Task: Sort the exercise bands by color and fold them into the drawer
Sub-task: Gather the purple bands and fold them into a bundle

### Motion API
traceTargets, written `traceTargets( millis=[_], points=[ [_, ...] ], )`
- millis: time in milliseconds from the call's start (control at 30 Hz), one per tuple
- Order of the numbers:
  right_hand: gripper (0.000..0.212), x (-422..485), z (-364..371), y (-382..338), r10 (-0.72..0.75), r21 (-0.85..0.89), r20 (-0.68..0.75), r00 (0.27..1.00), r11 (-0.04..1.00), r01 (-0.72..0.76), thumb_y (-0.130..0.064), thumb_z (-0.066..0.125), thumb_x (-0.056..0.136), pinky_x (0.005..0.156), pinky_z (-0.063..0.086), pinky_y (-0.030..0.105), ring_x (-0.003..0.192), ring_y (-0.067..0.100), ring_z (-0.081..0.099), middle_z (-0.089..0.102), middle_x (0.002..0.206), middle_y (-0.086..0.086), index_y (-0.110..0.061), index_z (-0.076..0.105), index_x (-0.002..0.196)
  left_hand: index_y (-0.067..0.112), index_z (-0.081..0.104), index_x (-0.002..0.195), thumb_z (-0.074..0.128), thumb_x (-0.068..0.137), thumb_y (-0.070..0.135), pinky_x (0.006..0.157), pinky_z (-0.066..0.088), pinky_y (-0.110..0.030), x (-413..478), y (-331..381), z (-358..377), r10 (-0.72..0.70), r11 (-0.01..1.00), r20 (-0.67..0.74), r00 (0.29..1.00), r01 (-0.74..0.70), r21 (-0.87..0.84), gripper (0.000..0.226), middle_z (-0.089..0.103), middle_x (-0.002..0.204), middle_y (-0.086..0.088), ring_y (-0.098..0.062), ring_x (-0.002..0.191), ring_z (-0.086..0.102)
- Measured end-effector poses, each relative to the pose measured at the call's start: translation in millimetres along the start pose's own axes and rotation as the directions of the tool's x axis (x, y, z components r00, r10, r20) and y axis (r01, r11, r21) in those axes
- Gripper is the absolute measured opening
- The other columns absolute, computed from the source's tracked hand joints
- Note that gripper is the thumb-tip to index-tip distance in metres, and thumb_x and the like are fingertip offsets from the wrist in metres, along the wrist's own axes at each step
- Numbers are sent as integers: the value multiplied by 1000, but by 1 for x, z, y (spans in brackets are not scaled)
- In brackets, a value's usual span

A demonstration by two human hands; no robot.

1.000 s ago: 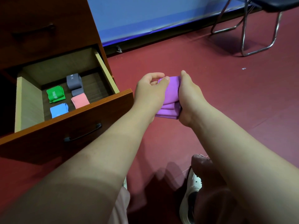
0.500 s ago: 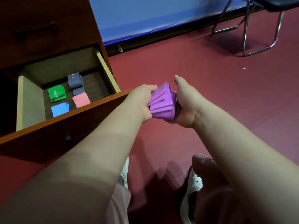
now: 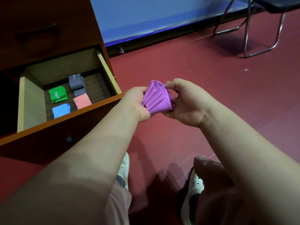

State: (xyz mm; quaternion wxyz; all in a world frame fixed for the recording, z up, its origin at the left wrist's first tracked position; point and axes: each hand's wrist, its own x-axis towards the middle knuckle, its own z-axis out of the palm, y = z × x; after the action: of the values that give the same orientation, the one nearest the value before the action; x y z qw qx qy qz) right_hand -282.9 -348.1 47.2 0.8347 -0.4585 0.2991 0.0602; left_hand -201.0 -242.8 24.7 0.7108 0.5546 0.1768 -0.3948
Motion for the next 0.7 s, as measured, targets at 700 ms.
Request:
traceTargets(
  millis=[700],
  points=[
    [25,2,4,6,-171,-173,-111,979,973,150,-28,66,85,75,59,33,72,19,64,65,77,5,-8,73,99,3,70,91,47,97,14,64,61,-44,-1,3,-2,5,993,24,1000,-2,-118,26,68,86,-14,-30,70,67]
  ],
)
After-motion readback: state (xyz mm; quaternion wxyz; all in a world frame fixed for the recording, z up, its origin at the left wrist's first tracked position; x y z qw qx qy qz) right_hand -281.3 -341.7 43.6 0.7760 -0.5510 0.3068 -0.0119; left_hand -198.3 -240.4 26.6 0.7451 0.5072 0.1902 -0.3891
